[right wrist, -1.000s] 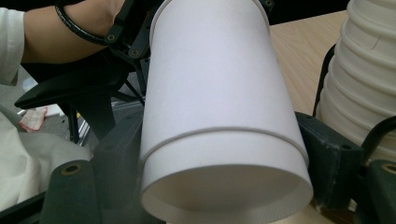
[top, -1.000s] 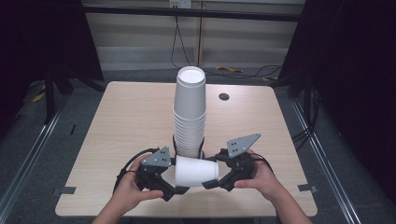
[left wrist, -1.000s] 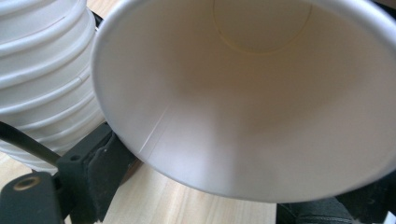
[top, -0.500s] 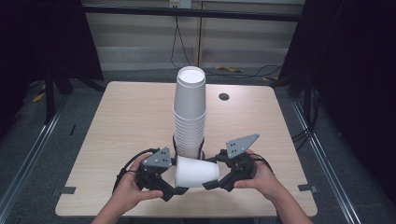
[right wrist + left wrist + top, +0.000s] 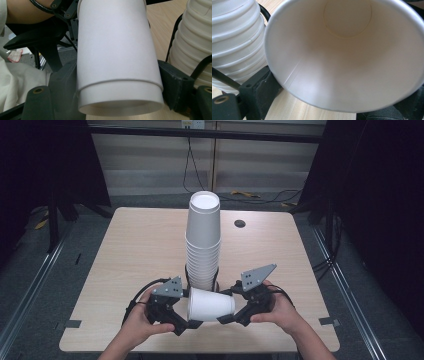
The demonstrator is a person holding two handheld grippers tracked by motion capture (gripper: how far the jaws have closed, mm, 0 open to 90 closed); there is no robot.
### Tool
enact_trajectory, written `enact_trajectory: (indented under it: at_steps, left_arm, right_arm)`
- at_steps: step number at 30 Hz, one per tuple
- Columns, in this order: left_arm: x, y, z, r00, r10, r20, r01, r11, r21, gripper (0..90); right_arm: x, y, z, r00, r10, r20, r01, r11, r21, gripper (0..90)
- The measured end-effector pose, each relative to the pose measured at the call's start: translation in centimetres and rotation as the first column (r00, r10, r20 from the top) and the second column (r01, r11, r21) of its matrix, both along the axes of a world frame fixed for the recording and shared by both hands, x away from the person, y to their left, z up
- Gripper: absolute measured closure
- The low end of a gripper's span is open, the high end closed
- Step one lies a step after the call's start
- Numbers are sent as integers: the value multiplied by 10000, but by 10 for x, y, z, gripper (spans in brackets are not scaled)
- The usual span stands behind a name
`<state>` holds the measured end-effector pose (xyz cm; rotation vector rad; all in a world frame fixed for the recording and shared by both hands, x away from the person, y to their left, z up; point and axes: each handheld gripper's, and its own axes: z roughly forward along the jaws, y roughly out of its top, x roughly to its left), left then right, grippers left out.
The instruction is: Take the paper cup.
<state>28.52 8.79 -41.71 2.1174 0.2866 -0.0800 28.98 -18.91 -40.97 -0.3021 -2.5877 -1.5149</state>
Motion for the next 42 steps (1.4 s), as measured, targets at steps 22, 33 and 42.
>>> enact_trajectory:
  at_steps: [22,33,42]
  left_arm:
    - [0,-2,0,9998,-28,212,33,9997,-250,58]
    - [-3,0,-1,9989,-173,431,166,9997,174,105]
    - [-5,3,2,9985,-157,517,149,9998,162,114]
  right_arm:
    - [1,2,2,9998,177,-67,-180,9987,-467,243]
    - [1,1,1,9997,239,109,-233,9985,-496,240]
    - [1,2,1,9995,294,132,-292,9994,-160,235]
